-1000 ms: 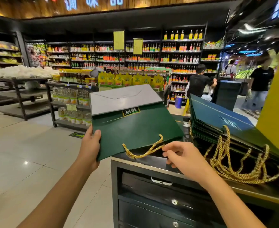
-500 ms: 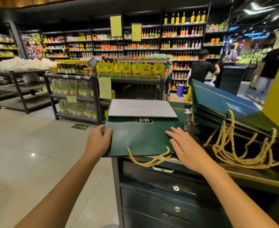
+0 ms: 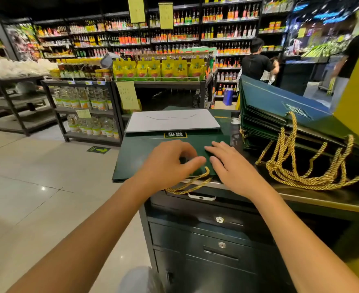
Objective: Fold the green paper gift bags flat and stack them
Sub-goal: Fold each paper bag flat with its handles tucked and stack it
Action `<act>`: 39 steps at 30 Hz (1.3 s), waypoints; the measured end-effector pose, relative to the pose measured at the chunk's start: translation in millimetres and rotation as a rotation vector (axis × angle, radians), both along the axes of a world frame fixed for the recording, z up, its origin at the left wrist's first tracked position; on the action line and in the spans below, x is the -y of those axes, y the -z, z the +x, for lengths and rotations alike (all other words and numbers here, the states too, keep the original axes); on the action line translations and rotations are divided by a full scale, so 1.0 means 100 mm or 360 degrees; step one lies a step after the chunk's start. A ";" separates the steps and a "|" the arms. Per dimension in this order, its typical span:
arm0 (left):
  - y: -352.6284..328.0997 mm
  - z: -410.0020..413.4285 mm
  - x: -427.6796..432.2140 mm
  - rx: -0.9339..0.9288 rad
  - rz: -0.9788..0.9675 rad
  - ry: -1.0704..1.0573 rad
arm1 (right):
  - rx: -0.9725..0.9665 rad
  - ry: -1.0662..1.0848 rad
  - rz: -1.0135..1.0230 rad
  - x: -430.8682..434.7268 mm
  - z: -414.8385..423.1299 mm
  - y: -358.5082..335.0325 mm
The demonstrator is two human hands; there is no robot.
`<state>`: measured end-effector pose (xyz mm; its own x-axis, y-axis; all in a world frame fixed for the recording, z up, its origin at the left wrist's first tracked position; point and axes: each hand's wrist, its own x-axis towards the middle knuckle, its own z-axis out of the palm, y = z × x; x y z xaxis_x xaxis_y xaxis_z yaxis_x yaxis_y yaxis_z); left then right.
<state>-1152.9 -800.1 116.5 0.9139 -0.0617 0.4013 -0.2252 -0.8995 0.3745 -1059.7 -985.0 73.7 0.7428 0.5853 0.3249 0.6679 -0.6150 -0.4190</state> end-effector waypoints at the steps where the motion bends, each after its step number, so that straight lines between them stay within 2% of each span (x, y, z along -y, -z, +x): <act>1: 0.02 0.04 0.07 -0.0056 0.0086 0.0035 | -0.0009 0.0000 0.0009 0.00 0.00 0.00; 3: 0.07 0.11 0.11 -0.0124 0.0304 0.0039 | -0.0014 0.0005 0.0022 0.01 0.01 0.00; 5: 0.10 0.16 0.08 -0.0139 0.0317 0.0062 | -0.0009 0.0004 0.0030 0.01 0.02 0.01; 11: 0.05 0.17 0.01 -0.0173 -0.0100 0.0113 | 0.0008 -0.0001 0.0027 0.00 0.01 0.01; 15: 0.08 0.19 0.01 -0.0199 -0.0263 0.0114 | 0.0013 0.0006 0.0021 0.01 0.00 0.00; 18: 0.03 0.19 -0.01 -0.0150 -0.0575 0.0125 | 0.0014 0.0004 0.0031 0.01 -0.01 -0.01; 24: -0.15 0.11 -0.17 -0.0159 -0.1669 0.0075 | -0.0019 0.0011 0.0058 0.01 -0.02 -0.02; 26: -0.15 0.09 -0.24 -0.0159 -0.1809 0.0112 | -0.0047 0.0018 0.0088 0.01 -0.04 -0.03; 30: -0.11 0.08 -0.29 -0.0133 -0.1691 0.0079 | -0.0058 0.0014 0.0074 0.01 -0.04 -0.04; 35: -0.12 -0.11 -0.56 -0.0018 -0.0785 0.0006 | -0.0085 0.0009 0.0081 0.01 -0.03 -0.03; 39: -0.10 -0.38 -0.82 -0.0183 -0.0309 0.0019 | -0.0090 0.0007 0.0081 -0.01 -0.03 -0.03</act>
